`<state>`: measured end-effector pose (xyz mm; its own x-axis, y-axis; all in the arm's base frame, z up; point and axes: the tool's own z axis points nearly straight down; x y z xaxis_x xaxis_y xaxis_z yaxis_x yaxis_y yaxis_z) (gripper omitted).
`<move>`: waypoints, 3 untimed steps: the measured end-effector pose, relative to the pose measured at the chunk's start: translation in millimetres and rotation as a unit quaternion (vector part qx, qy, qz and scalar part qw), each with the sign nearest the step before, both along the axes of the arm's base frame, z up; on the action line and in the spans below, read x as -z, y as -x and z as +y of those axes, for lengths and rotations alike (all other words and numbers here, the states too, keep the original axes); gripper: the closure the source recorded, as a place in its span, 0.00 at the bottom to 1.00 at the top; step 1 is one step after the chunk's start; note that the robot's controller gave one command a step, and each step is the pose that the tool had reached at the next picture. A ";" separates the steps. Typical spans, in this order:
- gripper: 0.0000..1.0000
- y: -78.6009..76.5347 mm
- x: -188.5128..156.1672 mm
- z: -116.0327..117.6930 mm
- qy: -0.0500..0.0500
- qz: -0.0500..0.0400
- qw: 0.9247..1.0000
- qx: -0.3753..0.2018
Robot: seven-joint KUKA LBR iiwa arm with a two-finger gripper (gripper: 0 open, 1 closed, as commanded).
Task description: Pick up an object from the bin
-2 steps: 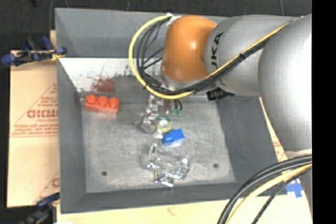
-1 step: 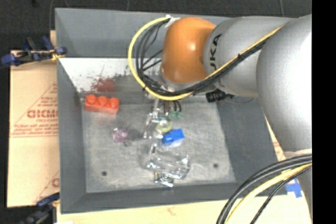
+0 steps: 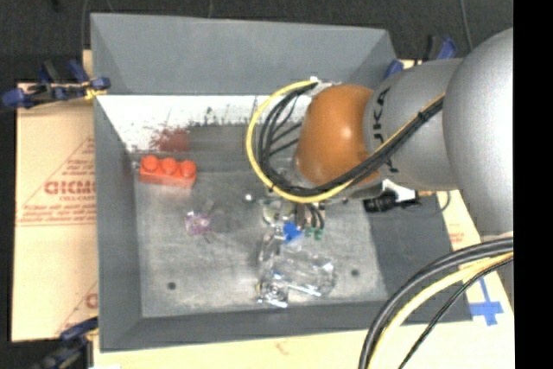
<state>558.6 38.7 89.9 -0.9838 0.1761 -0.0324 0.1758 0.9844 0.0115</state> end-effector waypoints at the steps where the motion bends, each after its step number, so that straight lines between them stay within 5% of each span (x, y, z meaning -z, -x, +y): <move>1: 0.00 10.6 3.5 -20.6 -0.001 0.011 0.990 0.140; 2: 1.00 13.4 6.0 -20.5 -0.001 0.015 0.990 0.141; 3: 1.00 3.7 -150.1 -20.4 0.000 0.011 0.995 0.097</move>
Offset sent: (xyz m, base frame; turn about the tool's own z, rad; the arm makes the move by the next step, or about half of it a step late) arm -0.0142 -0.0210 -0.0063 0.2832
